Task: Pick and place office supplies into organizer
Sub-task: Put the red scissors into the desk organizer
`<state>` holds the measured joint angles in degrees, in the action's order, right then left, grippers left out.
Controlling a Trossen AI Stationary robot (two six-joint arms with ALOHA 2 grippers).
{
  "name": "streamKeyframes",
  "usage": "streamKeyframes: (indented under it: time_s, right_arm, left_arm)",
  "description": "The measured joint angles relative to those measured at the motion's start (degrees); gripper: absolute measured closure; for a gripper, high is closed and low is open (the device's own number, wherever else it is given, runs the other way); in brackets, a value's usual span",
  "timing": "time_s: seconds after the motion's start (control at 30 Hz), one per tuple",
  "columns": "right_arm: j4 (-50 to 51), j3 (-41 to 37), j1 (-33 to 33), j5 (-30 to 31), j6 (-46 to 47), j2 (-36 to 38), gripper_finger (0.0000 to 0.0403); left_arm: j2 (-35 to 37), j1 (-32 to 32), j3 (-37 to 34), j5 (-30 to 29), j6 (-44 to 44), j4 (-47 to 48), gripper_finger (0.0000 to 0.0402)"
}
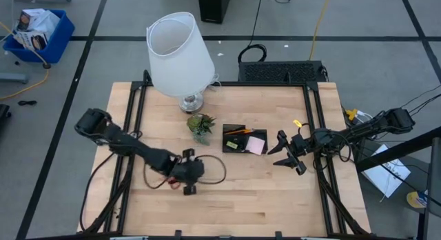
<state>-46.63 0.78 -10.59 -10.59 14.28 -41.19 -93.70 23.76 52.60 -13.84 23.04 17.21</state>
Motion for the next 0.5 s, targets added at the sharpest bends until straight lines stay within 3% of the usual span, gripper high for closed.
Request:
streamKeyframes:
  time_s: [0.27, 0.5]
  right_arm:
    - [0.20, 0.00, 0.00, 0.00, 0.00, 0.04, 0.0191]
    - [0.19, 0.00, 0.00, 0.00, -0.02, 0.04, 0.0192]
  left_arm:
    - [1.73, 8.29, 0.03, -2.15, 20.59, 20.40, 0.0238]
    - [1.79, 12.76, 0.11, 0.92, 31.87, 27.68, 0.0218]
